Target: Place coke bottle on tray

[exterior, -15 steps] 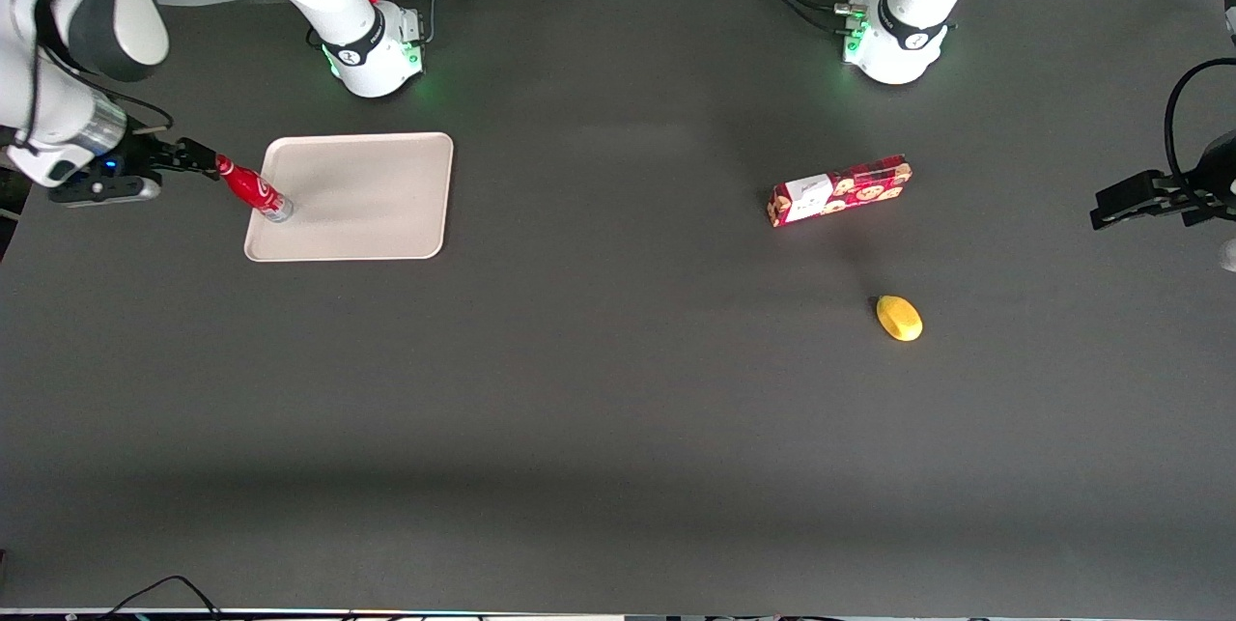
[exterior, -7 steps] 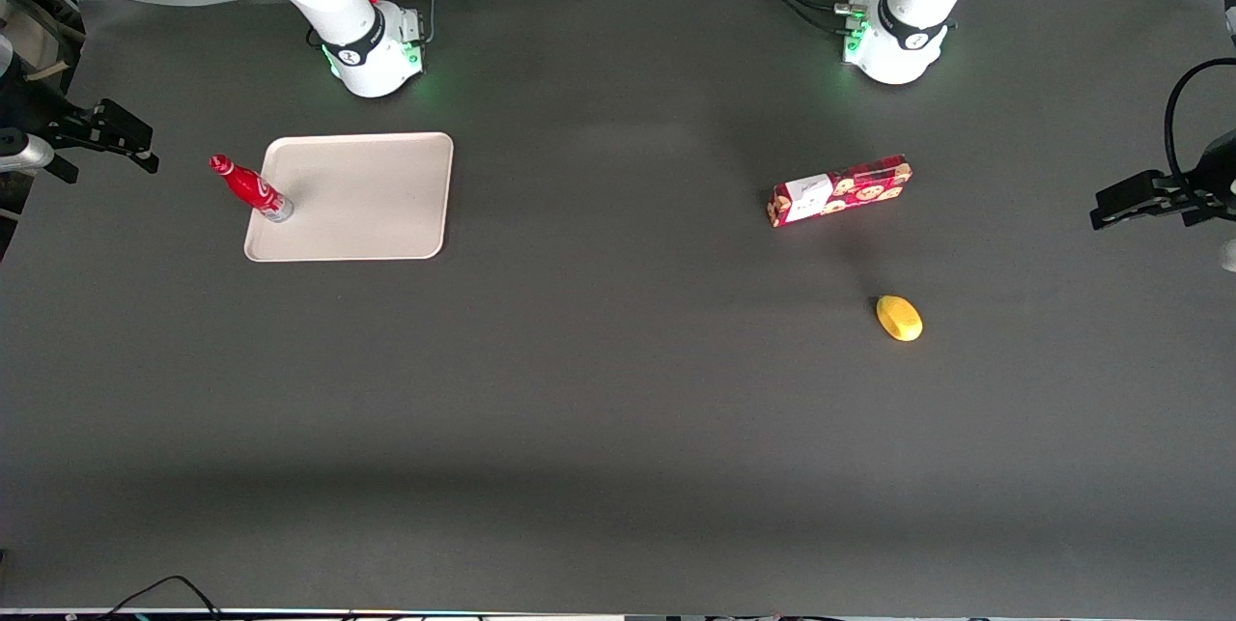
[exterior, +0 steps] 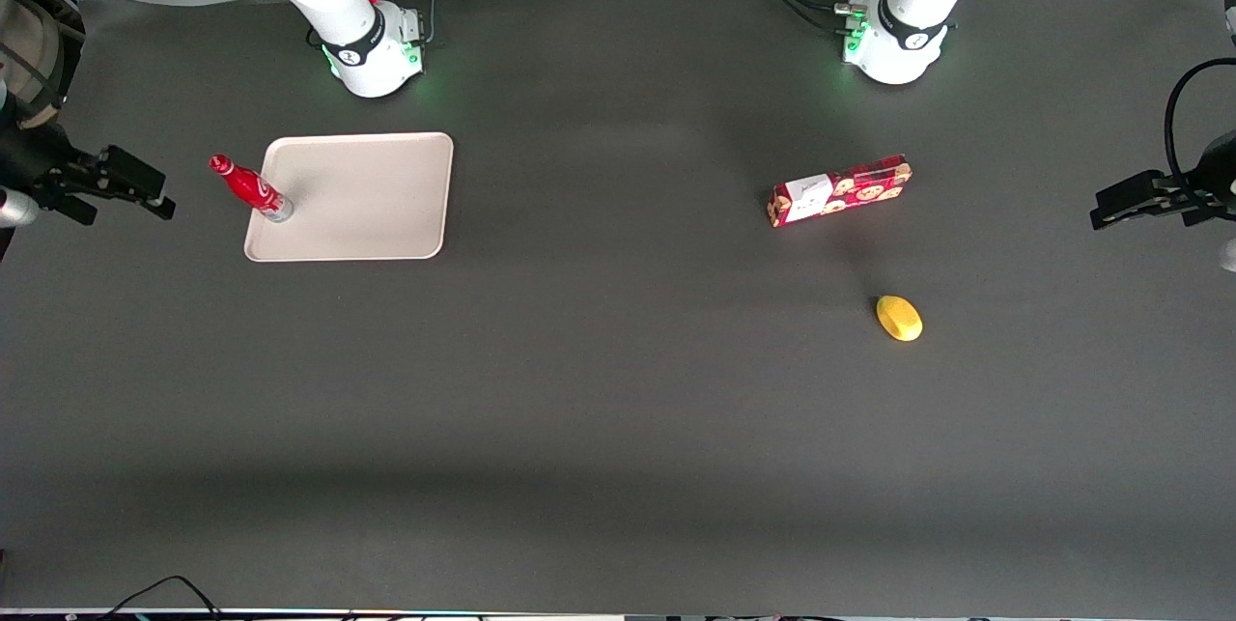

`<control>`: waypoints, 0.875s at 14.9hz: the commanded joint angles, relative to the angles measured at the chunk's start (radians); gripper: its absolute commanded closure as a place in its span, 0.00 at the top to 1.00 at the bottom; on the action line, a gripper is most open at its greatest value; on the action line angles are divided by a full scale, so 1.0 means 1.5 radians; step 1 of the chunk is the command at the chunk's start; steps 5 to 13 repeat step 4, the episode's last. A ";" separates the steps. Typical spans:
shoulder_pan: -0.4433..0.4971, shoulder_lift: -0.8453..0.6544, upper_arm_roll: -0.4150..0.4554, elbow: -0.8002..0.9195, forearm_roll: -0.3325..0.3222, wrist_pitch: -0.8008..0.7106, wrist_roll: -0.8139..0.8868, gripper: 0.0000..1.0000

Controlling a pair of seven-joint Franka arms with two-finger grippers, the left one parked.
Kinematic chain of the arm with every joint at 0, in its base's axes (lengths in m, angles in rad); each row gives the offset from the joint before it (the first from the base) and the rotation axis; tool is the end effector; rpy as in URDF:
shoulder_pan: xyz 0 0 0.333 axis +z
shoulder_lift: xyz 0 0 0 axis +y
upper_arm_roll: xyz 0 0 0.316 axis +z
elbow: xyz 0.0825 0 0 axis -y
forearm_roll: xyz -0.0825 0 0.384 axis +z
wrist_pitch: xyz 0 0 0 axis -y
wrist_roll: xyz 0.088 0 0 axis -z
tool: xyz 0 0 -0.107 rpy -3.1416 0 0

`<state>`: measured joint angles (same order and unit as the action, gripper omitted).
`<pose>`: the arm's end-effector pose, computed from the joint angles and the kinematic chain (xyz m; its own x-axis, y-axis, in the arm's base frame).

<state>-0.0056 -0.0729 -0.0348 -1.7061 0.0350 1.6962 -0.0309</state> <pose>0.5419 -0.0192 0.6114 0.9979 -0.0139 0.0640 -0.0116 -0.9993 -0.0355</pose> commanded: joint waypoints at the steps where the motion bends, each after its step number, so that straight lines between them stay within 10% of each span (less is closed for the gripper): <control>1: 0.002 0.063 -0.003 0.073 0.008 -0.020 0.042 1.00; 13: 0.002 0.072 -0.003 0.086 -0.008 -0.026 0.043 1.00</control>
